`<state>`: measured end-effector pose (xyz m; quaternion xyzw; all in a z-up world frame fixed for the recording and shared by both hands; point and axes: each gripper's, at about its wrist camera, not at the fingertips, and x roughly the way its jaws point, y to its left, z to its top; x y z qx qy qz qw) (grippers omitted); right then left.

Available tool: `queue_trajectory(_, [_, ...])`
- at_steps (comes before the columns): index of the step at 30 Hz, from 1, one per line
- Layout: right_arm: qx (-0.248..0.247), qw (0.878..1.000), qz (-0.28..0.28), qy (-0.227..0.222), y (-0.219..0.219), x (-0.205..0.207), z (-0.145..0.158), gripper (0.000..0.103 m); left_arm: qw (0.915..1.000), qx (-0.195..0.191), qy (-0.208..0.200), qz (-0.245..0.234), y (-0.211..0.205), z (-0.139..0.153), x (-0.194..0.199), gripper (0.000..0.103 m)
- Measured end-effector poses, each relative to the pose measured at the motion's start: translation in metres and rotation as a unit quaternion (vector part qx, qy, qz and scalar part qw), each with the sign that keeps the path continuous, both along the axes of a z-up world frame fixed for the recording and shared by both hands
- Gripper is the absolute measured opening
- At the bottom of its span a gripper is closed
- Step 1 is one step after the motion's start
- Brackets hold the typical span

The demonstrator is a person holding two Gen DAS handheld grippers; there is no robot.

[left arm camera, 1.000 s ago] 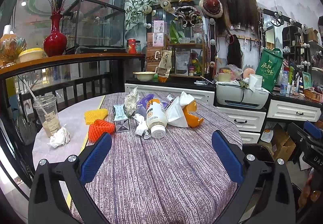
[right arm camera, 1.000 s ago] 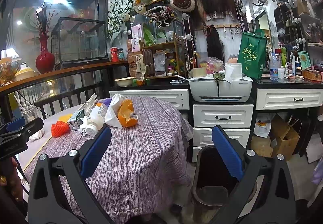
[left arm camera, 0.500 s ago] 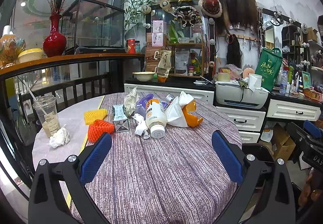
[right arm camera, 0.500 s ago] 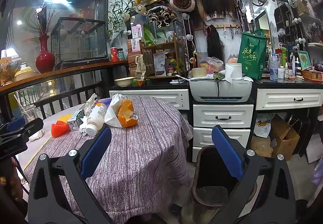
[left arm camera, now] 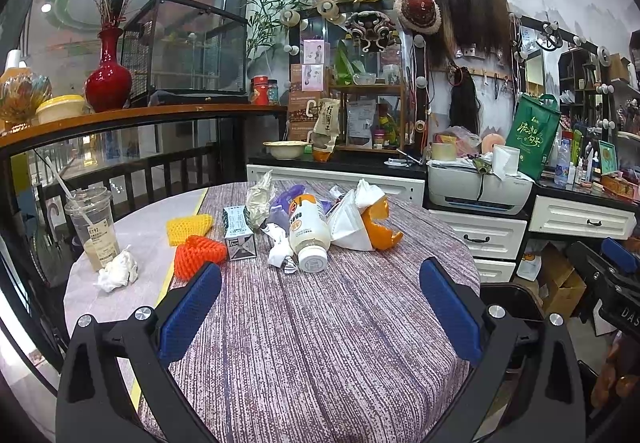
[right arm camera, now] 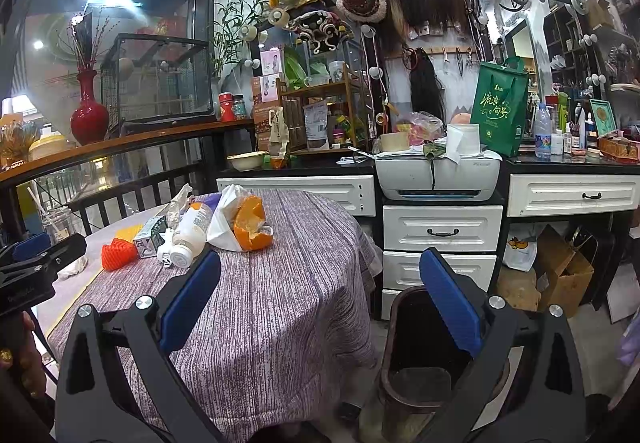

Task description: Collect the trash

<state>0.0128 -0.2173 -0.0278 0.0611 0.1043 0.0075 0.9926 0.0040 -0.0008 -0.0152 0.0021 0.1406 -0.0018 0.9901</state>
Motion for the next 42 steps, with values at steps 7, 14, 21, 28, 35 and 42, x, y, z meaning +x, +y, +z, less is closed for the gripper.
queue_trajectory(7, [0.000,1.000,0.001,0.003,-0.001,0.001,-0.002,0.098,1.0000,0.001,0.001,0.000,0.000,0.000,0.000,0.098])
queue_trajectory(14, [-0.001,1.000,0.002,0.006,-0.002,0.002,-0.004,0.098,1.0000,0.001,0.005,0.001,-0.001,-0.008,0.002,0.098])
queue_trajectory(21, [-0.001,1.000,0.001,0.004,-0.001,0.002,-0.004,0.098,1.0000,0.000,0.007,0.001,0.000,-0.012,0.003,0.098])
queue_trajectory(28, [-0.002,1.000,0.001,0.005,-0.001,0.002,-0.003,0.098,1.0000,0.000,0.008,0.000,0.001,-0.014,0.003,0.098])
queue_trajectory(35, [-0.006,1.000,0.005,0.016,0.000,0.004,-0.008,0.098,0.9998,0.002,0.017,0.003,0.007,-0.014,0.008,0.098])
queue_trajectory(42, [-0.008,0.995,0.053,0.084,0.015,0.035,-0.007,0.098,0.9953,-0.002,0.097,-0.001,0.017,-0.029,0.038,0.098])
